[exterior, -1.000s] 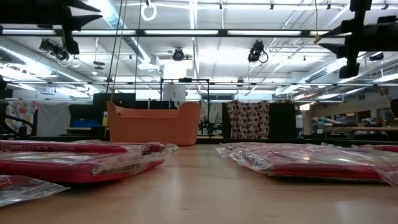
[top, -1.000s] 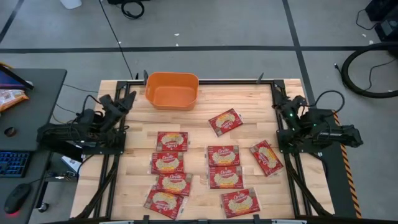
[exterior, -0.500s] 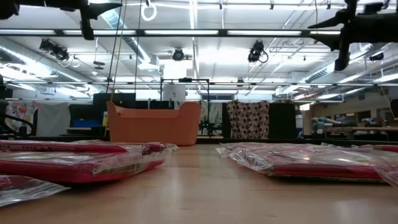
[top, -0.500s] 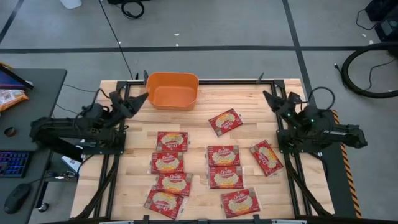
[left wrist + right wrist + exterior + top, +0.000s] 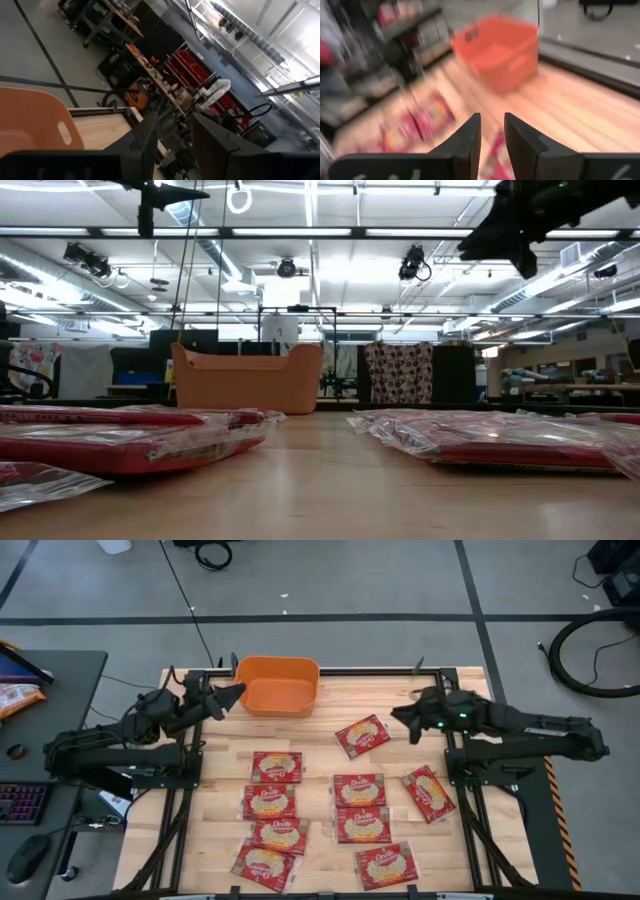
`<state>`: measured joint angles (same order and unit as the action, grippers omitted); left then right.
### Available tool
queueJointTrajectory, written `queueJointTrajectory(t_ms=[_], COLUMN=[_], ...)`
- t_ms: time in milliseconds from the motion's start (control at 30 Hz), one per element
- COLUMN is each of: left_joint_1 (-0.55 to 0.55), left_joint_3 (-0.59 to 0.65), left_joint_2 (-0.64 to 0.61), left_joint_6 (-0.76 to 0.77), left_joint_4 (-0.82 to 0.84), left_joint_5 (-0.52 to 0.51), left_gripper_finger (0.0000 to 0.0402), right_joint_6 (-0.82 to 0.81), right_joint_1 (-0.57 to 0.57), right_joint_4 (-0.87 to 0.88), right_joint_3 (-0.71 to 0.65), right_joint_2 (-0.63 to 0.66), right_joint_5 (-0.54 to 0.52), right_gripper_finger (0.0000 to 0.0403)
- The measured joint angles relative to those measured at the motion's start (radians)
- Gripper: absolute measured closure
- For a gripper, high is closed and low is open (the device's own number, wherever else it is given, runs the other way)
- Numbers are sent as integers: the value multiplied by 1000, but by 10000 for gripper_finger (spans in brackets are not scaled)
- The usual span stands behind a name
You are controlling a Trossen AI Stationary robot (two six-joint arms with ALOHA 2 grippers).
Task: Sort popcorn bags into baskets
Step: Put the red popcorn bag into the orange bin
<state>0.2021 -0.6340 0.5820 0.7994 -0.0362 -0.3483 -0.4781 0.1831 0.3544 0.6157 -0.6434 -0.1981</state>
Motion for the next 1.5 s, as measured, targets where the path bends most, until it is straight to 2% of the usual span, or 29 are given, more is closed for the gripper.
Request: queueJointTrajectory(t_ms=[200,433,600,800,1067,1300,1500], left_joint_1=[33,32,31,30,30,30,30], left_joint_3=[-26,-44,-43,-43,-43,-43,-42], left_joint_2=[13,20,44,61,58,50,30], left_joint_6=[-1,-37,-38,-16,-9,-62,-63], left_joint_4=[4,8,14,9,4,2,5], left_joint_5=[103,108,111,166,170,170,179], left_gripper_finger=[278,278,278,278,278,278,278], right_joint_6=[139,294,431,497,684,874,958], right_joint_1=[24,54,63,62,52,43,14], right_joint_4=[138,304,313,318,274,222,215], right_joint_3=[123,269,287,287,287,287,287], right_joint_2=[-196,-403,-521,-651,-818,-917,-989], right_joint_5=[126,220,240,244,236,130,106], right_gripper_finger=[277,199,164,160,153,147,151])
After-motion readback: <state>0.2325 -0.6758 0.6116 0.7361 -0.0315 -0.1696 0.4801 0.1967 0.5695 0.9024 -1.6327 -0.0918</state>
